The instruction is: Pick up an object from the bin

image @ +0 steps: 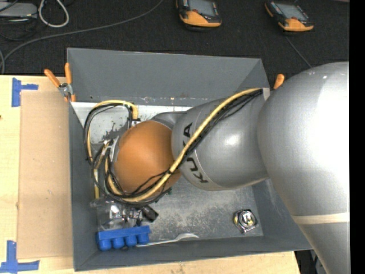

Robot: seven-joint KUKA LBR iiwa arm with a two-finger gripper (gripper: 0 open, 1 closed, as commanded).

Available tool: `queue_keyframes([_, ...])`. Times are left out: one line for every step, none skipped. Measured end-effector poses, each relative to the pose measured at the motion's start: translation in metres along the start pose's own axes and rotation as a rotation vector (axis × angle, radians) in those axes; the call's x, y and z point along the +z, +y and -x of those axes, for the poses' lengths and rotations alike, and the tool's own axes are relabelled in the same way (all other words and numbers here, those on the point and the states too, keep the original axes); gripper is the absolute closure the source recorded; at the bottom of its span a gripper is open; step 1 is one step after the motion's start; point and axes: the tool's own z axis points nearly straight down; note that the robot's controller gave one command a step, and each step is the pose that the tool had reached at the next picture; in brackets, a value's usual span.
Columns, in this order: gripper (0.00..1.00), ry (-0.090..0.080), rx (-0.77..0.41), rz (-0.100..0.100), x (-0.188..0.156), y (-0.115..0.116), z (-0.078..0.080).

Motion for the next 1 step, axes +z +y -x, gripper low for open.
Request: queue_keyframes([1.00, -0.009, -0.089, -0.023, -0.0052, 0.0150, 0.0007])
